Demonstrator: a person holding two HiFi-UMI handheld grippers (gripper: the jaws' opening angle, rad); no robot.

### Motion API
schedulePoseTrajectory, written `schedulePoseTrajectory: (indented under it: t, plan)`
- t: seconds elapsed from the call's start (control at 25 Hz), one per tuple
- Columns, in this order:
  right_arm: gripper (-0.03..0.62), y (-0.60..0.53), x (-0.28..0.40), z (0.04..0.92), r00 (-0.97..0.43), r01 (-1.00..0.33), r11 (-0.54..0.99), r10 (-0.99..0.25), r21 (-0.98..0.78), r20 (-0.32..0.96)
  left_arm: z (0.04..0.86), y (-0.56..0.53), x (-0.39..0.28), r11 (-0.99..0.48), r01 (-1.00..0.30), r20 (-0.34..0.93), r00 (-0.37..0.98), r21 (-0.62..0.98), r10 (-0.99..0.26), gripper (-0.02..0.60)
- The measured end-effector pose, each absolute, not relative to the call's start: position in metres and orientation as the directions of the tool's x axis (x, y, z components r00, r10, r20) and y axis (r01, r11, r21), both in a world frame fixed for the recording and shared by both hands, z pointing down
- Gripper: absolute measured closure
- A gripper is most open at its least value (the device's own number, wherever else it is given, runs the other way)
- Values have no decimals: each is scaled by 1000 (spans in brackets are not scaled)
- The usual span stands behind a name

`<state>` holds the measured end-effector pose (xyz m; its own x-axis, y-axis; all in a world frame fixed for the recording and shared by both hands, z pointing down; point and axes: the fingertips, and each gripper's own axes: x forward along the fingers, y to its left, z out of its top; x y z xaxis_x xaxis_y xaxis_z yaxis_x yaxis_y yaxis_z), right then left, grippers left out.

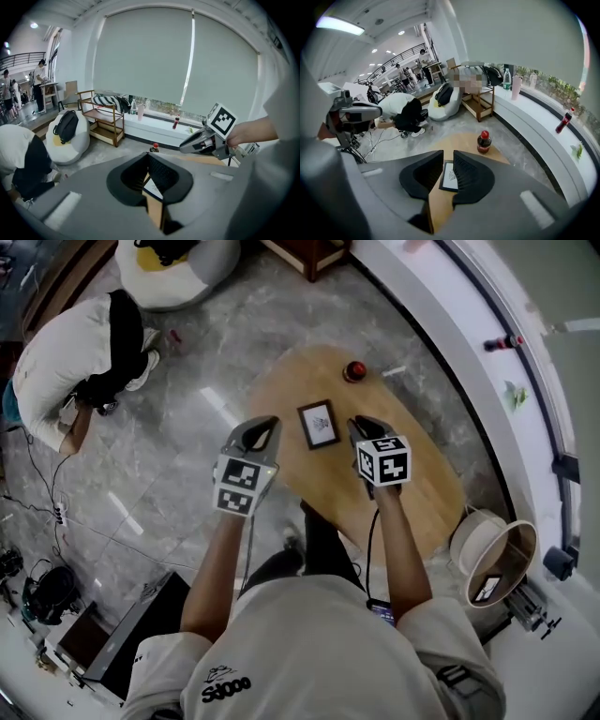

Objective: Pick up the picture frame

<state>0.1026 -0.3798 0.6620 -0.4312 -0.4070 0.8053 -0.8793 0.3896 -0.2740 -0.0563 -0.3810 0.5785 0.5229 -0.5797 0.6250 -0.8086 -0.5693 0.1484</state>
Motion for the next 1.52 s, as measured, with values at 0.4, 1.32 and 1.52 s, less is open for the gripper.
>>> schedulePoseTrajectory:
  t: [0.4, 1.32, 1.52]
  plan:
    - [505, -381, 78, 790, -436, -848, 432, -239, -307, 868, 648, -371, -58, -553, -809, 699, 513, 200, -499, 571]
    - [450, -367, 84, 944, -328, -896, 348, -101, -275, 939, 791, -384, -32, -471, -823, 801, 499, 318, -332, 571]
    - [453, -365, 84, 953, -326, -897, 338, -66, -286, 943, 805, -382, -34, -460, -825, 810, 497, 329, -311, 571]
